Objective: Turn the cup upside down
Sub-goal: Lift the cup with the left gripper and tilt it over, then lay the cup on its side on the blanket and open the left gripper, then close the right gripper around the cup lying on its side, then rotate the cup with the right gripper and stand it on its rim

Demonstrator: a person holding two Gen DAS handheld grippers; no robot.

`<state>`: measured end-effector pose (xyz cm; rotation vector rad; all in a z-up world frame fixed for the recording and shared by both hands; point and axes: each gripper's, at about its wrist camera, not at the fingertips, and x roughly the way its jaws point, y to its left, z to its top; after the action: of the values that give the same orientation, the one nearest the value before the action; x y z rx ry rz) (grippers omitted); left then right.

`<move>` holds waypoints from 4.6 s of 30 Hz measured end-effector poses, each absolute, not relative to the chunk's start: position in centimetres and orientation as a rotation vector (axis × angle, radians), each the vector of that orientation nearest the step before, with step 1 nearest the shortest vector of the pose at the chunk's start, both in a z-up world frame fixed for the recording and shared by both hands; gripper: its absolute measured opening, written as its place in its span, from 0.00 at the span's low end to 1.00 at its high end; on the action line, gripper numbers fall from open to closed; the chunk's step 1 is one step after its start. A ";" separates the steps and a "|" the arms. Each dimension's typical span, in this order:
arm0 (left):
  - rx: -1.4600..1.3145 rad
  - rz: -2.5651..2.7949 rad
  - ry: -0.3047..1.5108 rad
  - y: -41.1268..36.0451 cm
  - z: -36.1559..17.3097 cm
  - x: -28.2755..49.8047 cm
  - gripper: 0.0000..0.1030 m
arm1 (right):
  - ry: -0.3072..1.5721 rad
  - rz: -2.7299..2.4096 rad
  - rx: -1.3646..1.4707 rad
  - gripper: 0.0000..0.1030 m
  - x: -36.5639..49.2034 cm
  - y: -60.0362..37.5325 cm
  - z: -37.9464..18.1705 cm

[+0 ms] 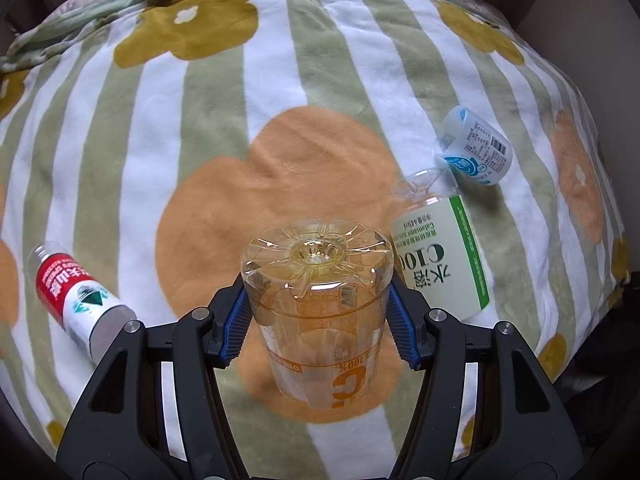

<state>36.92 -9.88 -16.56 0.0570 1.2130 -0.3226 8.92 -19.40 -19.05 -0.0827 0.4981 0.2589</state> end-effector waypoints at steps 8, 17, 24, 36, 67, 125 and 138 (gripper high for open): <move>0.132 -0.353 1.219 -8.6 -14.0 28.2 0.55 | 0.496 0.257 -0.093 1.00 6.6 -19.5 -16.1; 0.080 -0.330 1.353 -7.4 -20.0 23.1 0.55 | 0.566 0.255 -0.049 1.00 4.4 -20.4 -14.8; 0.046 -0.291 1.380 -7.6 -22.6 24.5 0.55 | 0.572 0.242 -0.026 1.00 3.3 -20.8 -14.2; -0.037 -0.226 1.338 -5.2 -22.7 25.1 0.94 | 0.589 0.238 -0.016 1.00 3.5 -21.2 -14.3; -0.040 -0.143 0.935 3.0 -20.3 10.1 0.99 | 1.503 0.420 0.397 0.85 25.9 -15.1 -20.4; -0.097 -0.147 0.962 3.7 -21.7 11.3 0.99 | 0.762 0.429 -0.114 0.56 23.1 -12.6 -20.9; -0.099 -0.149 0.959 3.7 -21.7 11.4 0.99 | 0.769 0.483 -0.234 0.56 20.1 -12.2 -21.9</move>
<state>11.38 3.68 -21.67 -0.0985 0.9592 -0.1494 20.12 -12.18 -21.94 -0.2335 0.7687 0.4830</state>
